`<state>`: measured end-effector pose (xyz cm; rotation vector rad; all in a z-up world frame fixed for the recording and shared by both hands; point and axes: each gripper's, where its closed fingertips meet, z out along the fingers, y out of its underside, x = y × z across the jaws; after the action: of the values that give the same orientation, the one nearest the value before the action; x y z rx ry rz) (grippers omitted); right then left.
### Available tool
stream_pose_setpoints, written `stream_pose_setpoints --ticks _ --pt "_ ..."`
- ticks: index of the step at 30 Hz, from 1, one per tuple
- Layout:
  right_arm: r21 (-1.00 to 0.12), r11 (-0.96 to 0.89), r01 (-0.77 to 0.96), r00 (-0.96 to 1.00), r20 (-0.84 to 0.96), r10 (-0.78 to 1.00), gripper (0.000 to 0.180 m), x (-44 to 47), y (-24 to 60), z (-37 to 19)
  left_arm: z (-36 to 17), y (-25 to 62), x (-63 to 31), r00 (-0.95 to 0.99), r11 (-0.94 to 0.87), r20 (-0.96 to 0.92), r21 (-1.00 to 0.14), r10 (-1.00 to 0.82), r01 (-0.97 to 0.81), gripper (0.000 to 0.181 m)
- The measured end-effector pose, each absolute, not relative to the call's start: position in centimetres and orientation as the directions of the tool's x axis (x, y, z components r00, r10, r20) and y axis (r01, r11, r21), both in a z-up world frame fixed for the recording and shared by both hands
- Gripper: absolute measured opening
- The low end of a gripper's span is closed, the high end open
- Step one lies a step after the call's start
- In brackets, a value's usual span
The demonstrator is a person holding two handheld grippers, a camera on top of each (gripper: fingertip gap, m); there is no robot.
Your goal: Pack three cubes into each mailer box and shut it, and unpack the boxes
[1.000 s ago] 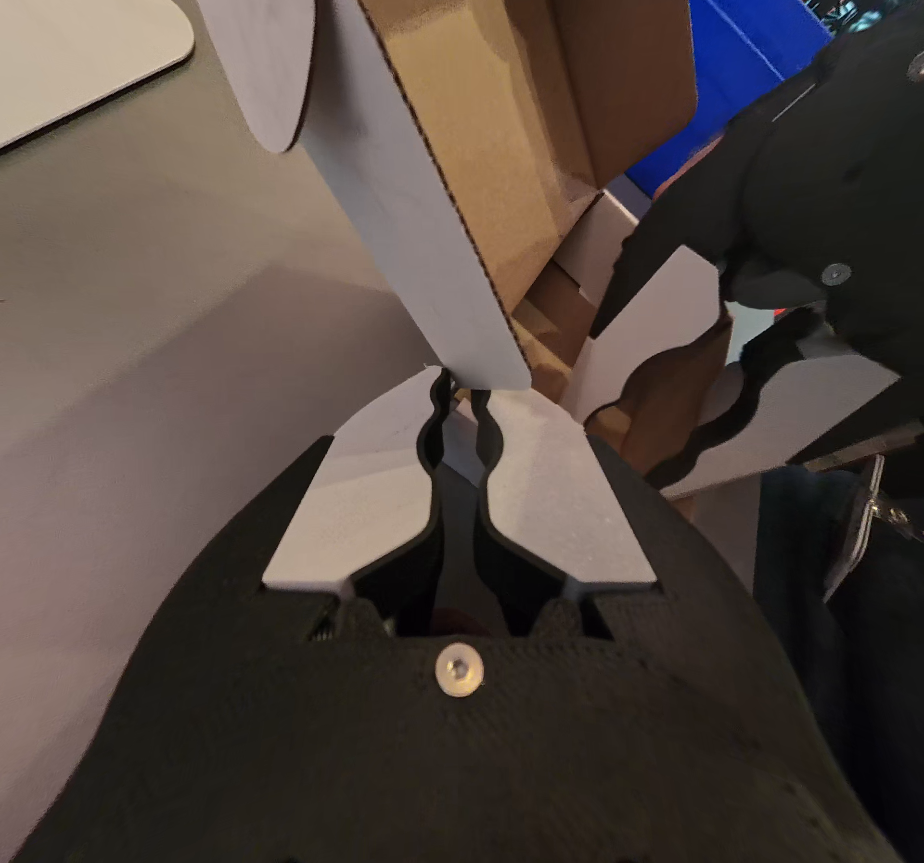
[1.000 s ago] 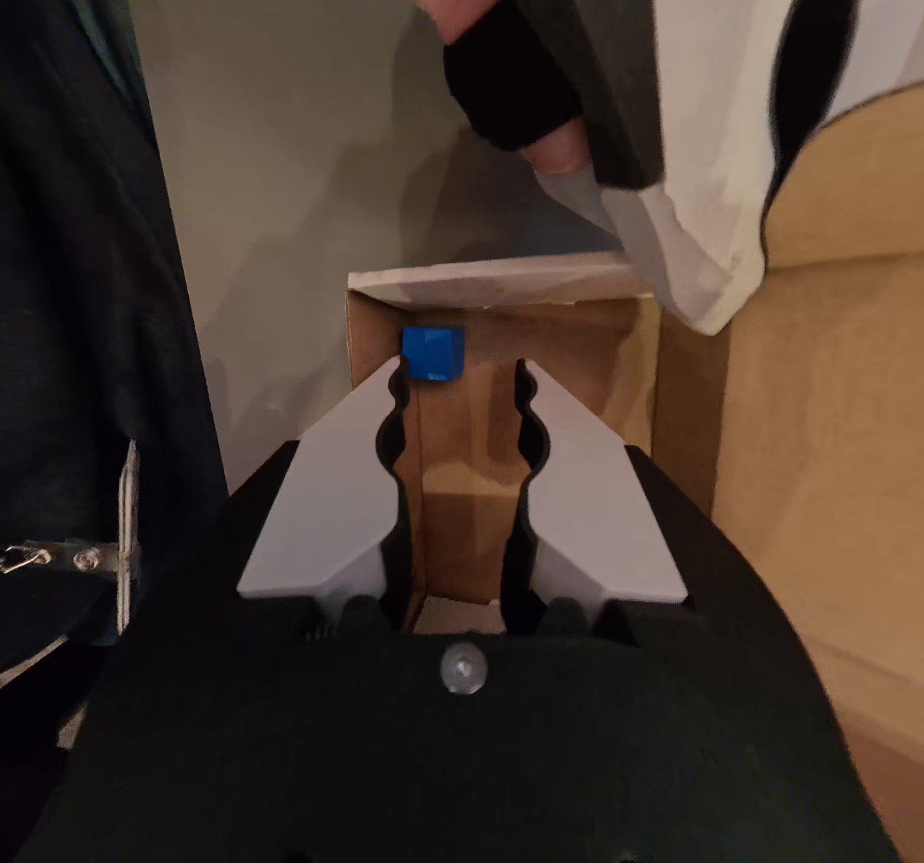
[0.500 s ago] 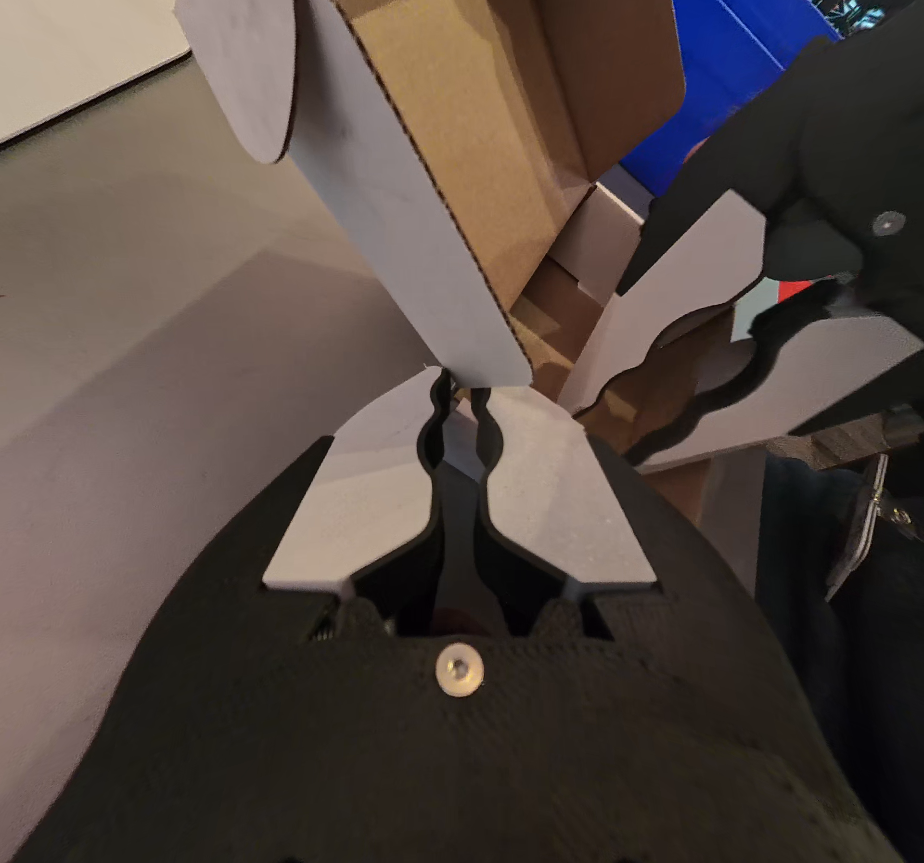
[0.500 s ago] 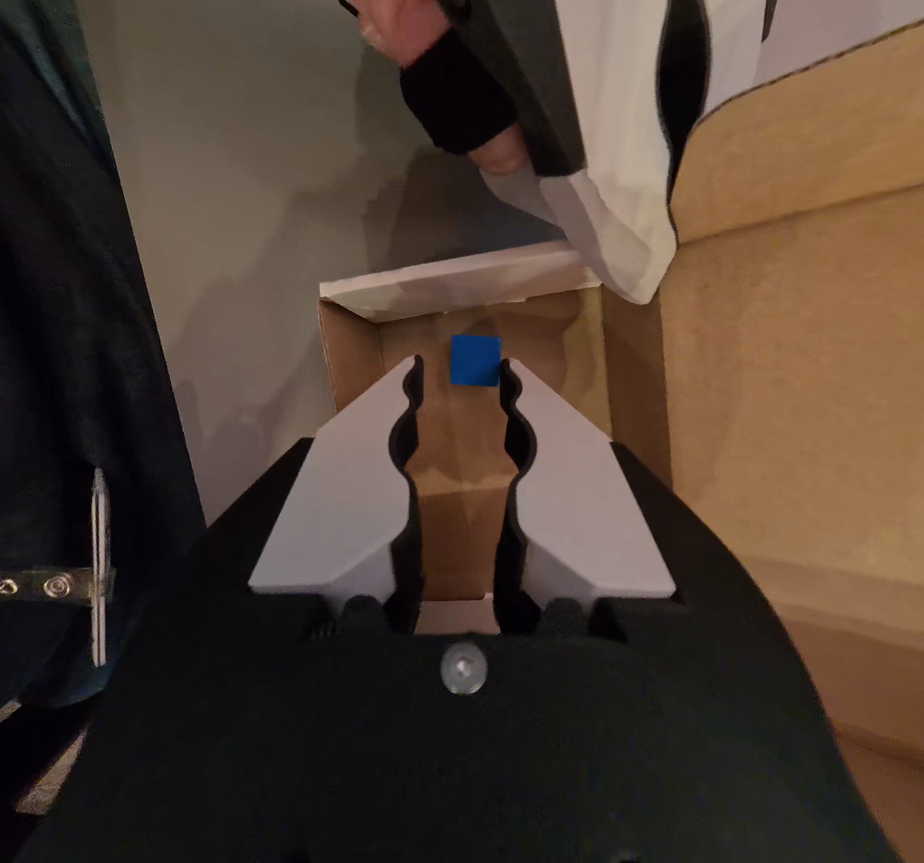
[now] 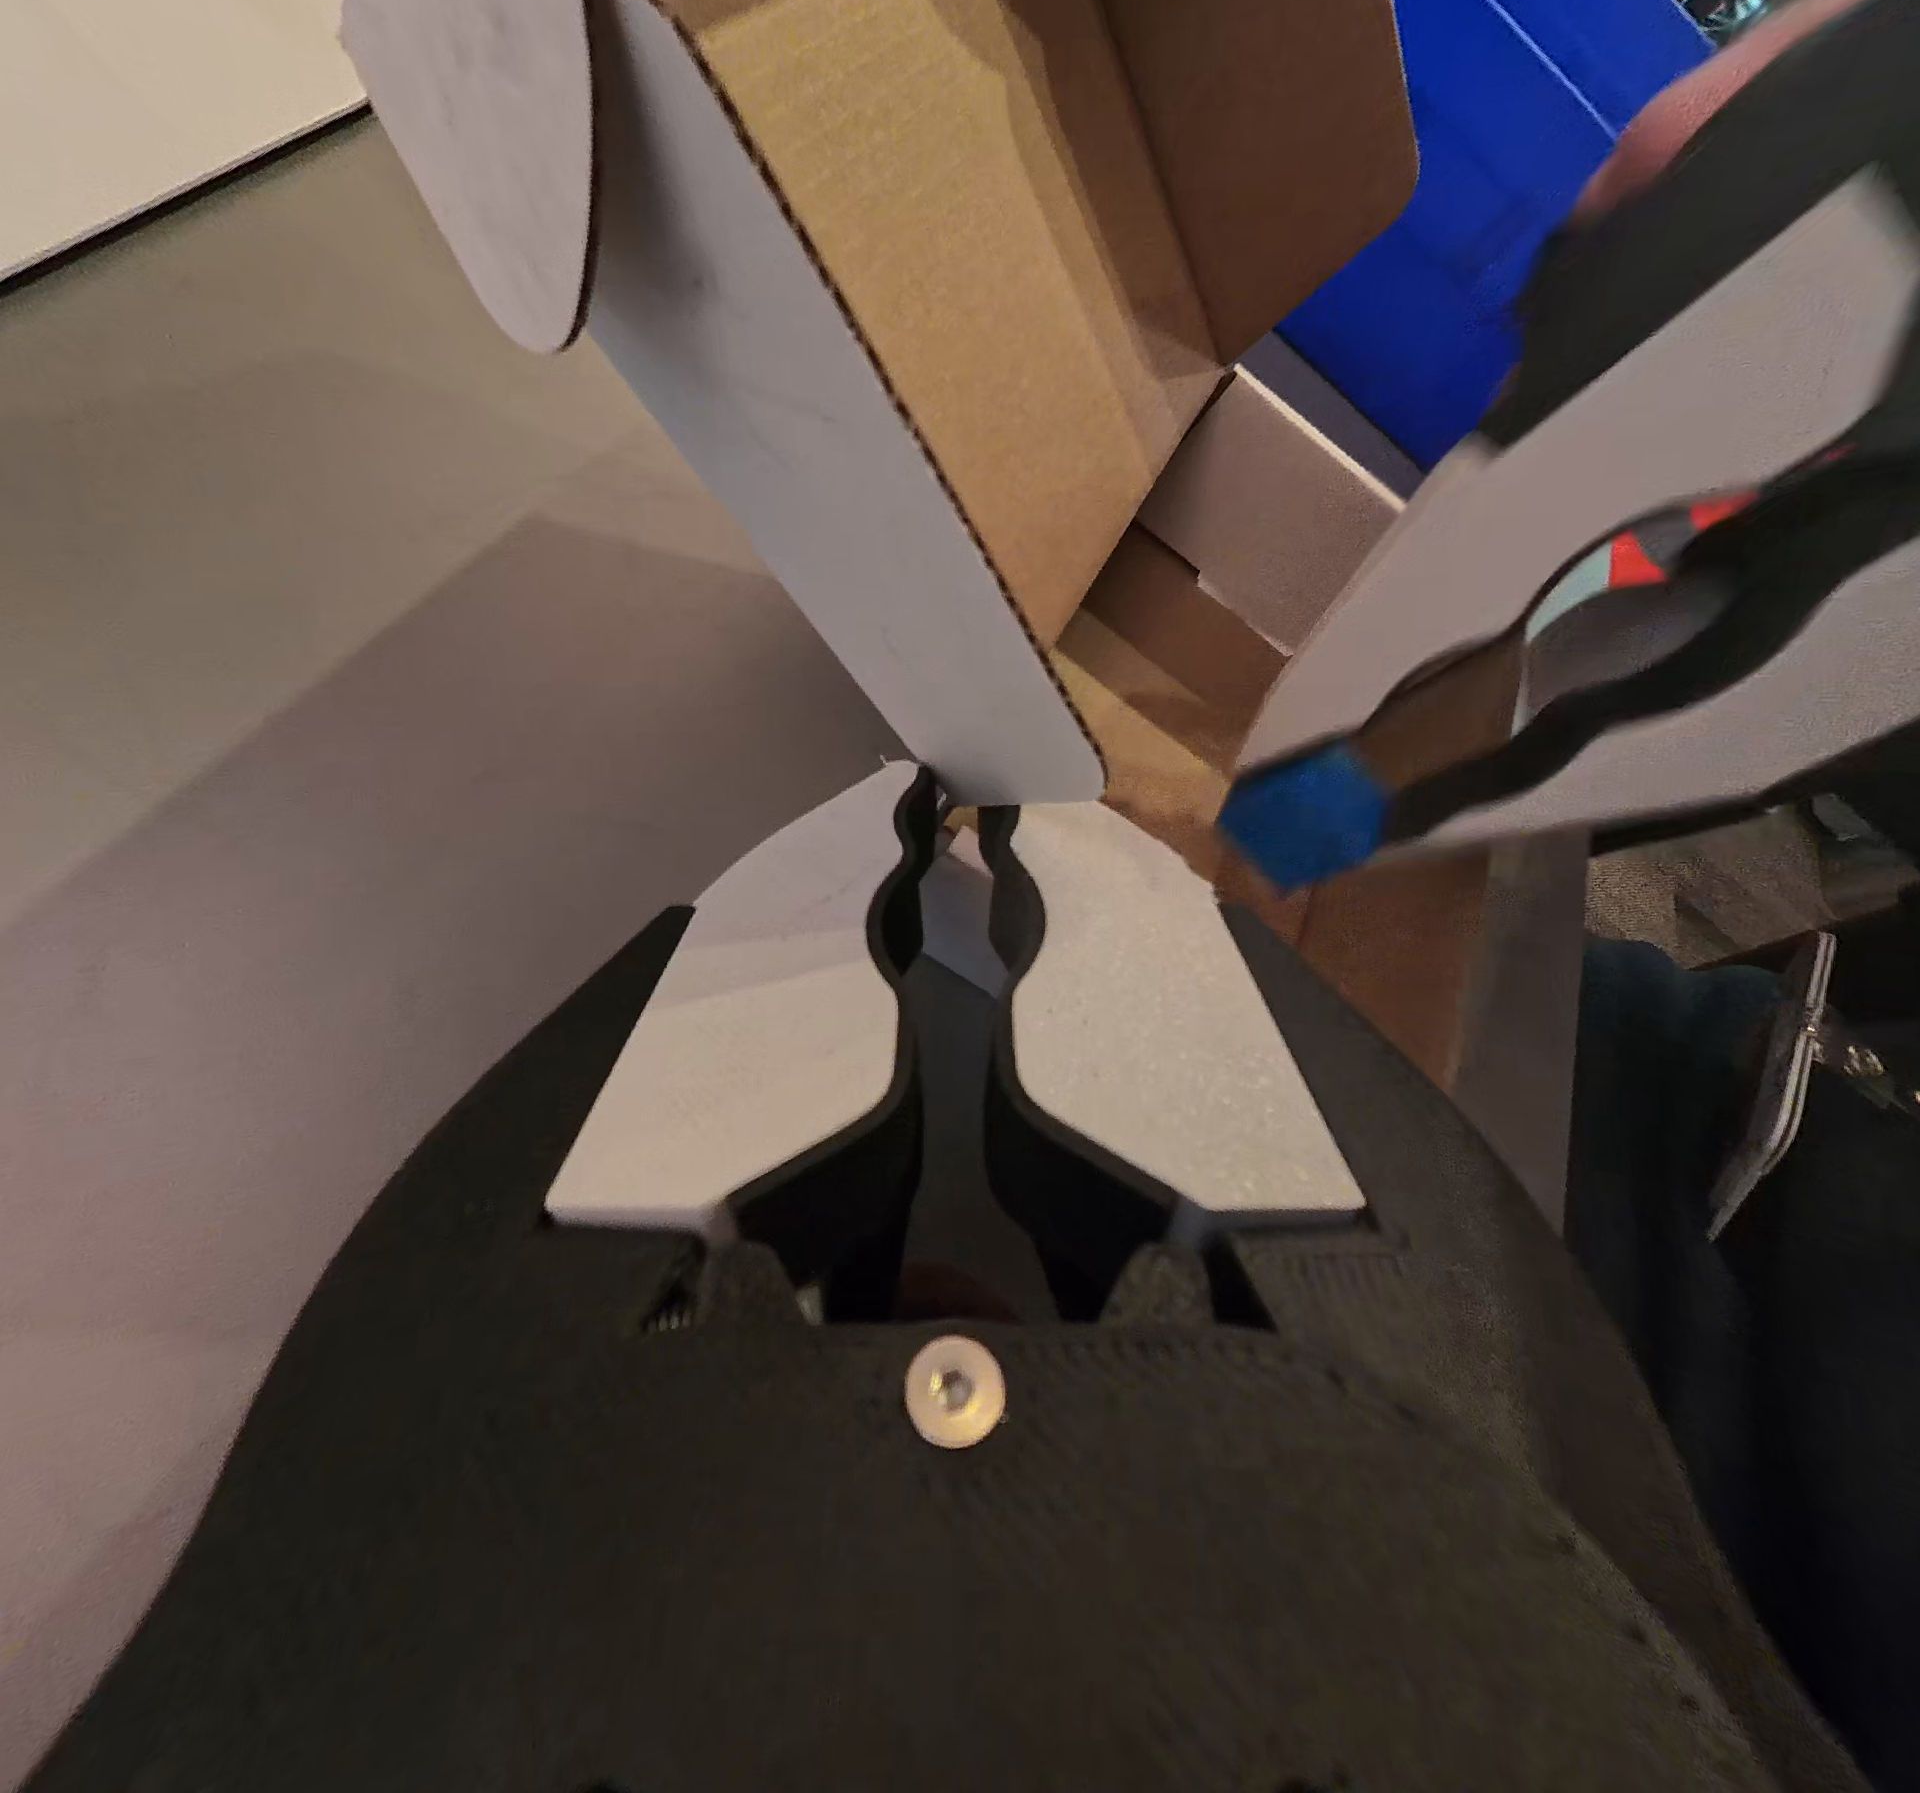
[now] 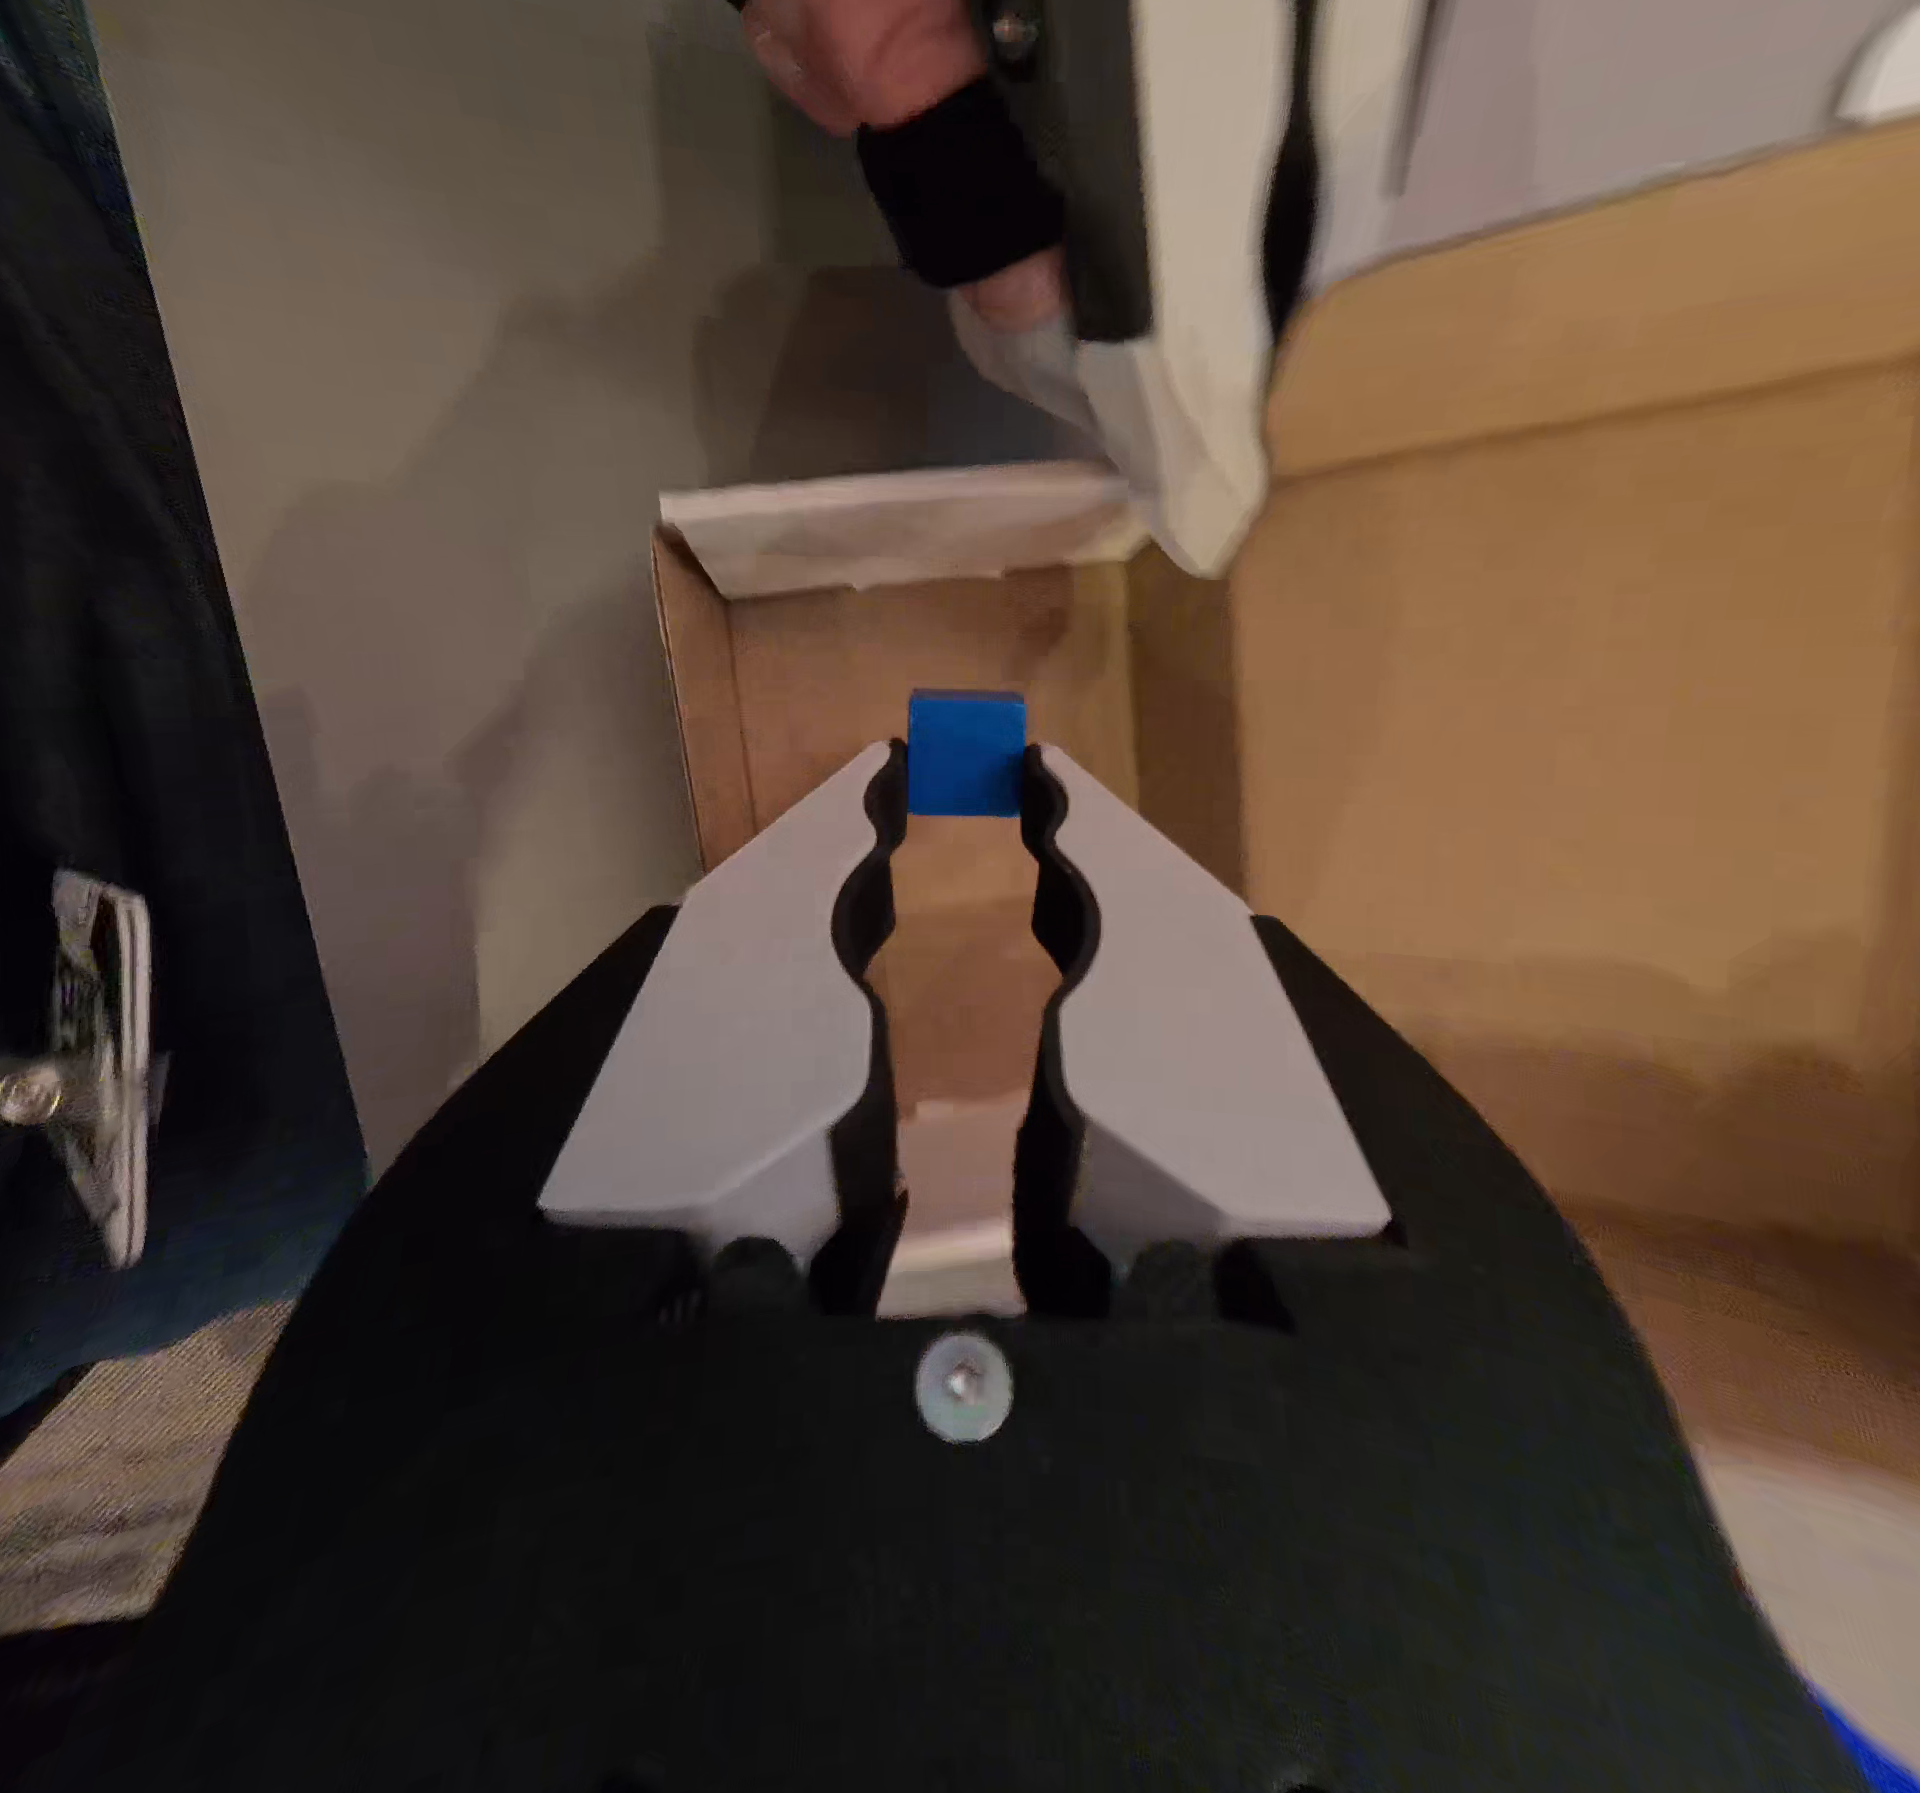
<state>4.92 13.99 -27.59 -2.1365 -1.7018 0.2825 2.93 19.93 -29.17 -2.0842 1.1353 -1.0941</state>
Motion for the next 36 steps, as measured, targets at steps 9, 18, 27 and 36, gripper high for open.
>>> stream_pose_setpoints --ticks 9,18,27,36 --pt "-0.414 -0.405 0.815 0.537 0.279 0.796 0.019 24.8 10.8 -18.9 -29.1 19.9 3.0 0.322 -0.512 0.404 -0.741 -0.856 -0.434 0.008" --pt "-0.252 -0.812 0.526 0.846 0.254 0.468 0.019 41.8 4.3 -23.4 -29.2 19.6 3.4 0.322 -0.515 0.407 -0.742 -0.855 -0.429 0.008" --pt "-0.112 -0.914 0.39 0.901 0.252 0.354 0.019 44.3 3.6 -30.4 -29.1 19.5 3.4 0.325 -0.514 0.404 -0.745 -0.855 -0.426 0.008" --pt "-0.063 -0.932 0.357 0.904 0.274 0.328 0.02 44.4 3.5 -31.6 -29.2 19.5 3.4 0.318 -0.514 0.409 -0.744 -0.855 -0.426 0.008"
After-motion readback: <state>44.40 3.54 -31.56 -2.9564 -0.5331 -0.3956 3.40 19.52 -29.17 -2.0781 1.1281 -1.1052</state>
